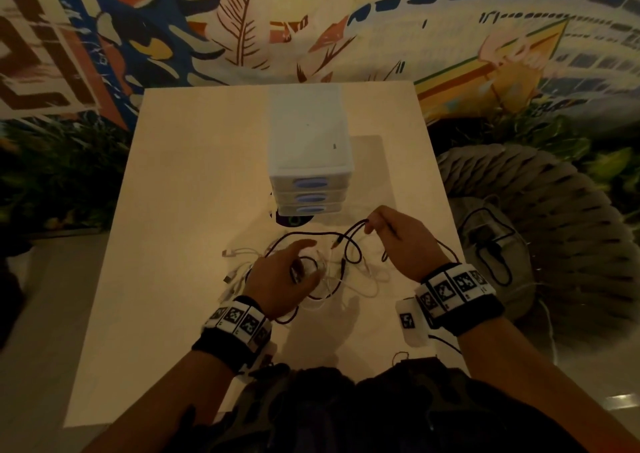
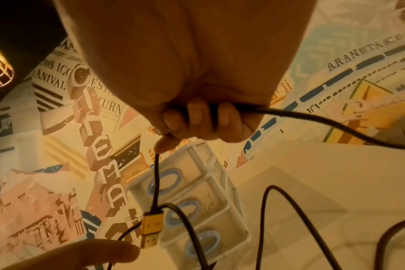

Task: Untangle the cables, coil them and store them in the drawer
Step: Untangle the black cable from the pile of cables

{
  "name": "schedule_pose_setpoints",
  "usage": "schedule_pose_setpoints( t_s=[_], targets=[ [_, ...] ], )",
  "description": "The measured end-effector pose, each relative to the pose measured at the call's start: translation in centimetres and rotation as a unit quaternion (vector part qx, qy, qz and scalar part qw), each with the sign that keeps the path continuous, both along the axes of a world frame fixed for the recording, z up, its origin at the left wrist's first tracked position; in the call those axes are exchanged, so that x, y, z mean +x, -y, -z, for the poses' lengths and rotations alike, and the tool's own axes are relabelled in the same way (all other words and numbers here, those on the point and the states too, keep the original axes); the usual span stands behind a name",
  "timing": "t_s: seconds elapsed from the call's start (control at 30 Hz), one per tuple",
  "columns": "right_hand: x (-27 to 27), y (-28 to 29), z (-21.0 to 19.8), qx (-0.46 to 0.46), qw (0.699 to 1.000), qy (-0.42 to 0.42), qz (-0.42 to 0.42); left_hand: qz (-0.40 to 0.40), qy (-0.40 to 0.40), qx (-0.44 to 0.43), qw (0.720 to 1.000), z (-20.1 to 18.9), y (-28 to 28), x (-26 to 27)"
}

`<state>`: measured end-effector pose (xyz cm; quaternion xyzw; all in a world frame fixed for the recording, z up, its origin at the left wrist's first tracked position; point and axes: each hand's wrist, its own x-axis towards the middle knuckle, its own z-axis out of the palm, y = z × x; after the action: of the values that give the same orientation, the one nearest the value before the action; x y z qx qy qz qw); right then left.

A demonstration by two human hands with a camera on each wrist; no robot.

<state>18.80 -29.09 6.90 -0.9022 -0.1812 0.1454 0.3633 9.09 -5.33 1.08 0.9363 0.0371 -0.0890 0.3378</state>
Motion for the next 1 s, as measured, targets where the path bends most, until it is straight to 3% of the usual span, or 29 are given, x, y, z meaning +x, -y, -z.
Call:
schedule_pose_setpoints(
  t_s=[0.13,0.37,0.43,0.6,0.8,0.9,1.0],
  targets=[
    [-0.4,0.1,-0.8,0.03,0.999,-0.025,-0.023,-0.021,0.004,-0.02,1.0,-0.9,0.4,0.0],
    [-1.3,-0.9,-1.4,0.136,0.987,-0.071,-0.054,0.088,0.007,-0.054,0.995,-2.6,1.5,0.9],
    [-1.0,-0.6,-1.3,0.133,0.987,-0.068,-0.052,0.068,0.016,-0.066,0.995,-3.0,1.5,0.7],
    [0.0,1.7,0.0,-0.007,0.999,-0.009,-0.052,-0.042,0.072,-0.085,0.993,-3.9,-0.7,0.3],
    [1.7,6.8,2.1,-0.066,0.997,0.01,0.04,-0.212,0.186,-0.145,0.949,-5.5,-4.8,1.1],
    [2.5,9.1,3.3,-0.085,0.989,-0.022,0.118,-0.229,0.188,-0.145,0.944,-5.5,-6.7,1.2],
    [2.9,10.0,3.9,-0.018,0.981,-0.051,0.185,-0.201,0.151,-0.13,0.959,-5.1,-7.0,1.0]
  ],
)
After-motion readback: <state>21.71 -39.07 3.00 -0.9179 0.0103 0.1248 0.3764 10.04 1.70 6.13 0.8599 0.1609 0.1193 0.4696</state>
